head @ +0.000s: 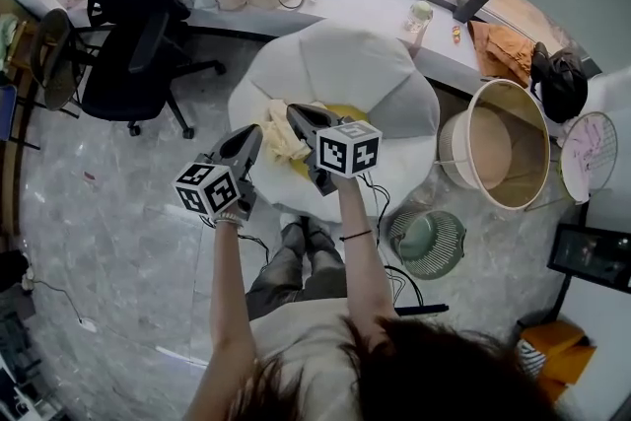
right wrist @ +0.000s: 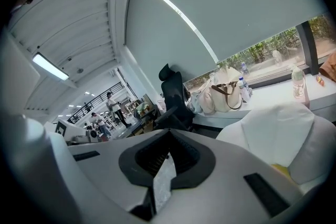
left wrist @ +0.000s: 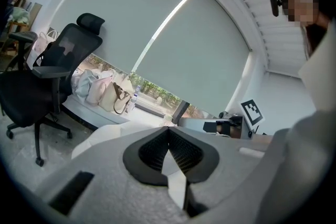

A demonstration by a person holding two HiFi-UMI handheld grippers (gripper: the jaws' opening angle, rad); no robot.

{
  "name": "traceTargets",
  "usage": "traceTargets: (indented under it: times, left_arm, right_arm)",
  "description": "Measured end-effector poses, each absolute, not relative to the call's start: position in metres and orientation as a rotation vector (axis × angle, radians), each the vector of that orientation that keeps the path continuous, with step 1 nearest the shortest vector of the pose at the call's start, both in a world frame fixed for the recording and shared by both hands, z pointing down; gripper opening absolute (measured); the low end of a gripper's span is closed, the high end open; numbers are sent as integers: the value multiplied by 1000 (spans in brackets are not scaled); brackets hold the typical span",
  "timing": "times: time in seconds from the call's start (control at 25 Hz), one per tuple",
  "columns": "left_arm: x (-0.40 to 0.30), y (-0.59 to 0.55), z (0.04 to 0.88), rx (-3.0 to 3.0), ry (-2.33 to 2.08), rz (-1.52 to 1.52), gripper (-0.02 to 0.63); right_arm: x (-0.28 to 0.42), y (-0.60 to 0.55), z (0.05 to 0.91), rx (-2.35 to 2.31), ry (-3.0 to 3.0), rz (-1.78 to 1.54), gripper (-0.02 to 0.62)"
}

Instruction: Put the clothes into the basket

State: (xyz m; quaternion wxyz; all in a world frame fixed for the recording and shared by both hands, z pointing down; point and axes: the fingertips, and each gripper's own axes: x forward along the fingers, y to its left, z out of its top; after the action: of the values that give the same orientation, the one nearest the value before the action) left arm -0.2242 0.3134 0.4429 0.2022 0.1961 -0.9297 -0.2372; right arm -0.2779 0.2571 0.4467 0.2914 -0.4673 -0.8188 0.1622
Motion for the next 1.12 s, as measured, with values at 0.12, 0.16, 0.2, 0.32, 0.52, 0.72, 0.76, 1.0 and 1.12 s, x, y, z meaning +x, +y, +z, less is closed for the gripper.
traceTargets:
  times: [0.12, 0.16, 0.2, 0.32, 0.52, 0.72, 0.76, 1.0, 1.12]
  left_arm:
    - [-244, 320, 454, 572, -2570, -672, 11]
    - [-249, 321, 460, 580, -2558, -678, 11]
    - [-255, 321, 467, 588, -2545, -683, 11]
    - [-265, 326, 492, 606, -2501, -683, 11]
    - [-277, 343, 541, 625, -2432, -689, 11]
    - [-297, 358, 575, 640, -2382, -705, 11]
    - [-298, 359, 581, 645, -2368, -696, 11]
    - [-305, 358, 623, 667, -2291, -691, 11]
    - [-304, 356, 646, 679, -2252, -680, 11]
  right_arm:
    - [-297, 265, 460, -1228, -2174, 427, 9]
    - [-304, 267, 468, -1219, -2165, 422, 9]
    - [-311, 268, 475, -1214, -2154, 413, 9]
    - [-325, 275, 499, -1218, -2126, 375, 9]
    - [-346, 286, 547, -1167, -2081, 435, 9]
    - [-362, 300, 585, -1172, -2041, 438, 9]
    - [-362, 303, 592, -1174, -2032, 438, 9]
    - [-365, 310, 635, -1183, -1990, 390, 9]
    - [-363, 312, 661, -1172, -1968, 341, 9]
